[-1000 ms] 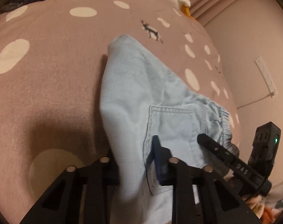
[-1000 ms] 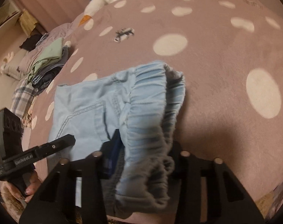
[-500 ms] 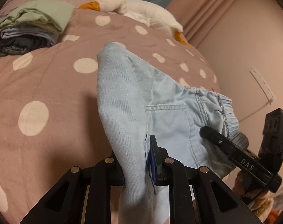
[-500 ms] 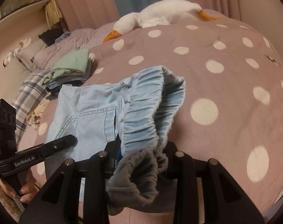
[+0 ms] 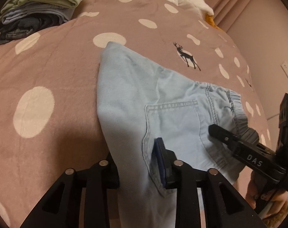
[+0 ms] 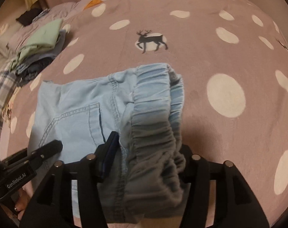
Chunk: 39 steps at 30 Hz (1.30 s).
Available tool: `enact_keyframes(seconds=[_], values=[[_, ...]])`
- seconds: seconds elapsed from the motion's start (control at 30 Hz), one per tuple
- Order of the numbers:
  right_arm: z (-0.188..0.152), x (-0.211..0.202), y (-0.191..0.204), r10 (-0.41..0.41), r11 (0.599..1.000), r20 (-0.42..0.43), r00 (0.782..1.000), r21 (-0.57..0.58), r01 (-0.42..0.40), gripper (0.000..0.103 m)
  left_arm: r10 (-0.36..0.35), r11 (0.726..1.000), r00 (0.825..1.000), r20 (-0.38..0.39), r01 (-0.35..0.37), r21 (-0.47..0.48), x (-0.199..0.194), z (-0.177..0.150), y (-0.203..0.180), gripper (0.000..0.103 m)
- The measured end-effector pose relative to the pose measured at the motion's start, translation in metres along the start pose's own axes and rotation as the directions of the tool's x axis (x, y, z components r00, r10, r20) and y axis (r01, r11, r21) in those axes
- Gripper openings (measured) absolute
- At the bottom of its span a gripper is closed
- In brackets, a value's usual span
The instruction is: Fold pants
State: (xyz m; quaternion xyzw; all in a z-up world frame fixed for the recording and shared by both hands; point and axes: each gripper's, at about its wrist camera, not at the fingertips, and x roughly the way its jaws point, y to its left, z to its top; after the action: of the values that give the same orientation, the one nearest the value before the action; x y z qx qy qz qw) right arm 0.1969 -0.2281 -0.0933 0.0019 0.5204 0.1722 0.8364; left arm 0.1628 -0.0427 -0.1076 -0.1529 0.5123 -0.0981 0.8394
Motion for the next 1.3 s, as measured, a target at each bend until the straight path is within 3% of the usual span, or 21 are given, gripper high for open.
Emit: enact_keyframes(seconds=[0.1,0.17,0.23,0.33,0.43,0.67,0.8,1.07,1.3], values=[[-0.003,-0.021,0.004,-0.051,0.999,0.030,0.998,-0.017,0.051,0.061,0.029,0.999,1.000,0.001,-0.029,0.014,-0.019,-0.005,-0.003,0.032],[-0.010,-0.045,0.007,-0.071,0.997,0.082,0.994,-0.028,0.074,0.073,0.041,0.999,0.998,0.048,-0.041,0.001,-0.045,-0.011,-0.008,0.043],[-0.015,-0.064,0.007,-0.050,0.998,0.122,0.991,-0.018,0.052,0.078,0.007,1.000,0.993,0.114,-0.007,-0.002,-0.068,-0.019,-0.013,0.063],[-0.028,-0.093,0.014,-0.047,0.998,0.170,0.984,-0.022,0.051,0.081,-0.029,0.998,0.987,0.161,0.021,0.052,-0.095,-0.030,-0.027,0.073],[-0.040,-0.115,0.022,-0.067,0.996,0.217,0.974,-0.048,0.080,0.084,-0.014,0.996,0.981,0.194,-0.003,0.089,-0.120,-0.041,-0.038,0.082],[-0.052,-0.160,0.032,-0.014,0.998,0.306,0.952,-0.050,0.031,0.087,-0.056,0.990,0.962,0.269,0.019,0.137,-0.157,-0.055,-0.055,0.092],[-0.058,-0.170,0.040,-0.020,0.997,0.332,0.943,-0.065,0.044,0.087,-0.024,0.991,0.958,0.286,-0.016,0.135,-0.163,-0.057,-0.055,0.096],[-0.068,-0.173,0.031,0.001,0.999,0.317,0.948,-0.049,0.015,0.088,0.054,0.988,0.964,0.260,-0.089,0.123,-0.161,-0.064,-0.051,0.098],[-0.075,-0.176,0.035,-0.007,0.998,0.312,0.950,-0.056,0.026,0.089,0.080,0.980,0.963,0.257,-0.124,0.158,-0.160,-0.073,-0.055,0.102]])
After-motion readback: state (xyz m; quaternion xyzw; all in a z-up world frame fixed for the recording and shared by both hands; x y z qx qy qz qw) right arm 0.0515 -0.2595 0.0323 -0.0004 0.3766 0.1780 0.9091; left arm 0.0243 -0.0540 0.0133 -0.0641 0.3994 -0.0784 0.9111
